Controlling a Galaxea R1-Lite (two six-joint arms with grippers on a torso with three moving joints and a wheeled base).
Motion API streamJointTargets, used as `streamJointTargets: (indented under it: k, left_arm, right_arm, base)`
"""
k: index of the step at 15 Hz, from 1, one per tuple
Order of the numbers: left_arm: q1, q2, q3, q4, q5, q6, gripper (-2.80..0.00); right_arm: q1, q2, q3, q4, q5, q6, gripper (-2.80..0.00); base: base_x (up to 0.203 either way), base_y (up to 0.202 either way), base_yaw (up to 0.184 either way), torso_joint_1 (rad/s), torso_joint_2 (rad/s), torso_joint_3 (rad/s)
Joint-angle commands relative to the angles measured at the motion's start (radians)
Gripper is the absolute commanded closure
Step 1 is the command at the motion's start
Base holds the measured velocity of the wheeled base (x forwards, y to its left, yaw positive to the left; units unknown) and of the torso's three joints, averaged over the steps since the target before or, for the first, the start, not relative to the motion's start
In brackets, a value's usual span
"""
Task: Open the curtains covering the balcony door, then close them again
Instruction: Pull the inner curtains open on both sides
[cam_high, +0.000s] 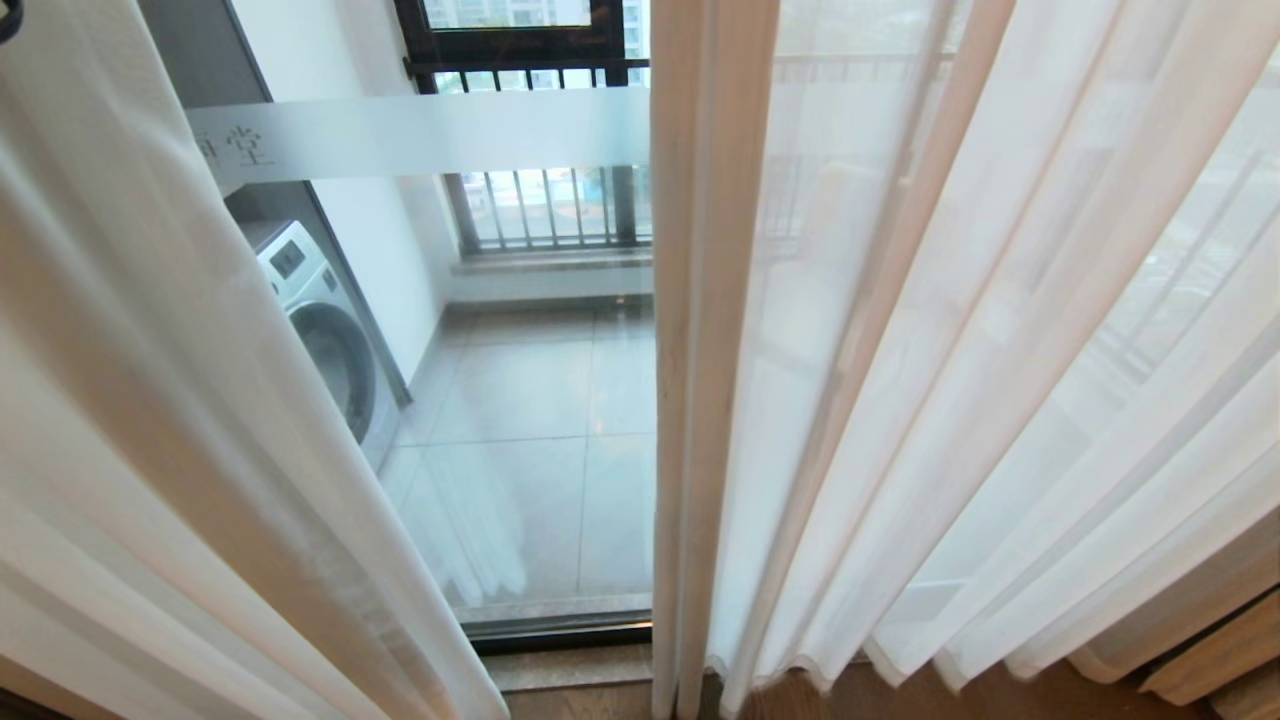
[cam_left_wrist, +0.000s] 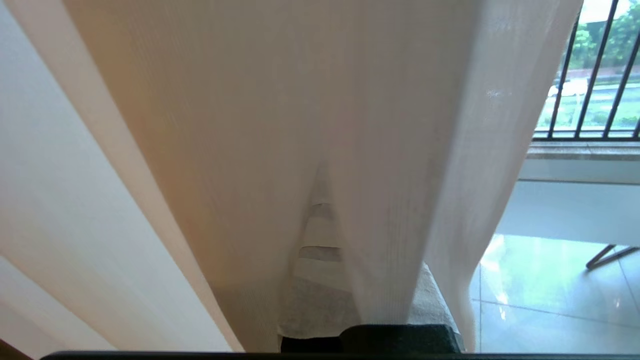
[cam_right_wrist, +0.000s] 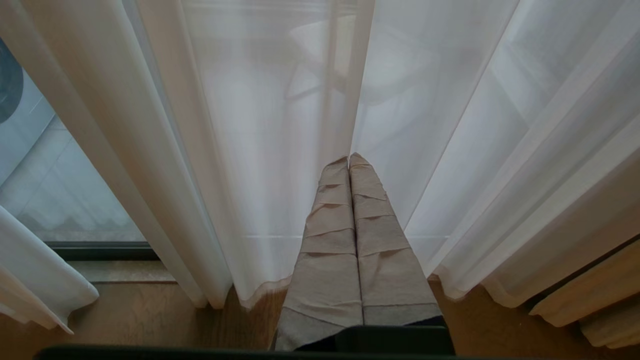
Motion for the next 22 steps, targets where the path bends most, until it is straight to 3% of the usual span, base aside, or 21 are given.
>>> streamJointTargets:
  k: [1,22]
  left_arm:
    - [0.001,-0.018,0.02,0.004,0.002,-0.009,0.0]
    - [-0.019,0.078,-0.029,0.001,-0.01,-0.051,0.0]
  right_arm:
    - [0.001,0.001,0.0,0.0,0.0,-0.001,0.0]
    - [0.001,0.001,0.0,0.0,0.0,-0.001,0.0]
  base:
    - [0.0,0.0,0.0,0.0,0.0,0.0]
    - [0.0,0.0,0.0,0.0,0.0,0.0]
